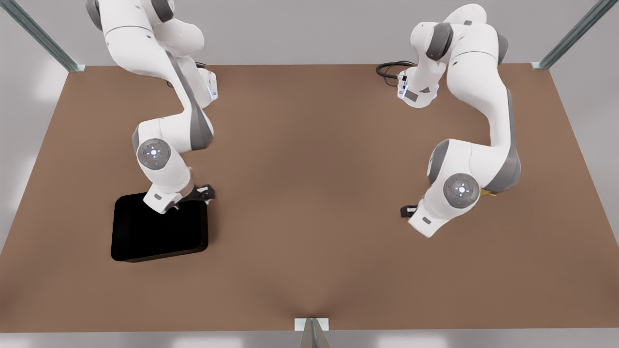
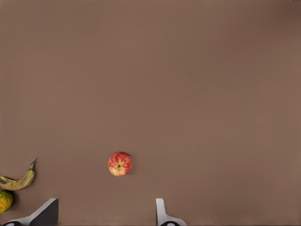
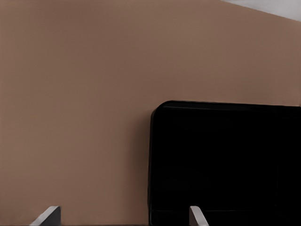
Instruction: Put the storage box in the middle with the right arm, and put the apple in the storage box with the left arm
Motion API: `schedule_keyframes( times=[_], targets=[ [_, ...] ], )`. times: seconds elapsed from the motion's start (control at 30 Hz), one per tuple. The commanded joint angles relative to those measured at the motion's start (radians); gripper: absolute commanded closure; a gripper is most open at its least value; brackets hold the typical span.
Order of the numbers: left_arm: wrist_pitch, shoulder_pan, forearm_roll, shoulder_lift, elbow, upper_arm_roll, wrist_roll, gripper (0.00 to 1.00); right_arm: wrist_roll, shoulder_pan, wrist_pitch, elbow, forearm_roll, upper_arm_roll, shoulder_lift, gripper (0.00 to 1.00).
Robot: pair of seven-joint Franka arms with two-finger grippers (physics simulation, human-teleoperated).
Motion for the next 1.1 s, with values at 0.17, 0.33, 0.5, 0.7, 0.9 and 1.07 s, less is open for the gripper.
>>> schedule_keyframes(
  times=[0.17,0.33,0.5,0.7,0.9,1.07],
  targets=[
    [0.208,-0.005,-0.011,-0.27,-0.477,-0.014,-0.002,0.0,0.037,0.031,0.082,0.014,-0.003,-0.003,0.11,0.0],
    [0.366,0.034,-0.023,-0.289,-0.592,-0.014,-0.008,0.0,0.021,0.052,0.361,-0.172,-0.005,-0.053,0.1,0.0],
    [0.462,0.04,-0.024,-0.223,-0.589,-0.006,-0.013,0.0,0.019,0.048,0.363,-0.201,-0.005,-0.081,0.15,0.0],
    [0.55,0.091,-0.026,-0.227,-0.689,-0.006,0.03,0.0,0.019,0.045,0.369,-0.212,-0.005,-0.105,0.193,0.0],
    [0.636,0.137,-0.032,-0.188,-0.721,-0.008,0.102,0.0,0.019,0.055,0.423,-0.212,-0.003,-0.119,0.259,0.03],
    [0.636,0.146,-0.083,-0.208,-0.747,-0.008,0.102,0.0,0.017,0.055,0.424,-0.21,-0.003,-0.124,0.265,0.76]
  ],
)
